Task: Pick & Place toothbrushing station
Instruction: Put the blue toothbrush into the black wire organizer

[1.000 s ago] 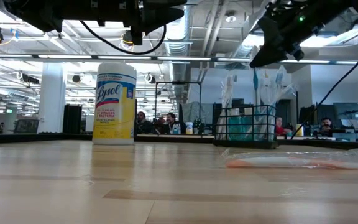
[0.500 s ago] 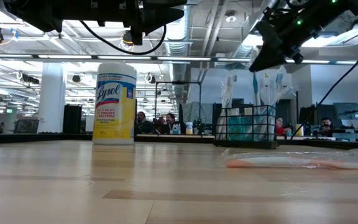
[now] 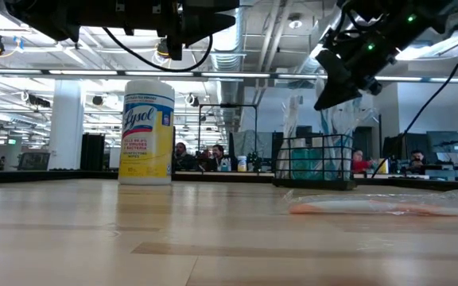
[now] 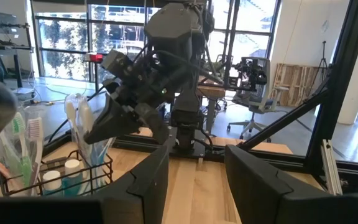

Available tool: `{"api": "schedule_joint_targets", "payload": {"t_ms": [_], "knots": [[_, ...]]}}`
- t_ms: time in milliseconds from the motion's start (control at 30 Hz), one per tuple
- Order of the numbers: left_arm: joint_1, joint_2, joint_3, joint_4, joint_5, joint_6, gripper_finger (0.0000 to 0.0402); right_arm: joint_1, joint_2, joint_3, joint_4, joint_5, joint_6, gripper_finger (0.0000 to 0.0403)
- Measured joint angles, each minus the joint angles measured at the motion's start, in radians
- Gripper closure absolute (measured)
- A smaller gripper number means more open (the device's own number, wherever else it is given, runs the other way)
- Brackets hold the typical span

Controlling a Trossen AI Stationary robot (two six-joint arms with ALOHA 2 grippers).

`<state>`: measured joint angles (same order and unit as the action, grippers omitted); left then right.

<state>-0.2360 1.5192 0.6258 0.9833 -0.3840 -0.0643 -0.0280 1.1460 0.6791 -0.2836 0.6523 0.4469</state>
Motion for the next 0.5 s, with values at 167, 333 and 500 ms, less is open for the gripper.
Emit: {"api": "schedule_joint_targets", "payload": {"t_ms": [167,333,500], "knots": [[0.0,0.0,0.0,0.0,0.0,0.0,0.0251,-0.01,0.006,-0.006,0.008,-0.002,0.002,0.0401],[0.0,0.0,0.0,0.0,0.0,0.0,0.0251,-0.026,-0.037,-0.087,0.07,-0.008,0.024,0.0401],[0.0,0.0,0.0,0.0,0.0,0.0,0.0251,-0.031,-0.076,-0.151,0.158,-0.011,0.019,0.0397]]}}
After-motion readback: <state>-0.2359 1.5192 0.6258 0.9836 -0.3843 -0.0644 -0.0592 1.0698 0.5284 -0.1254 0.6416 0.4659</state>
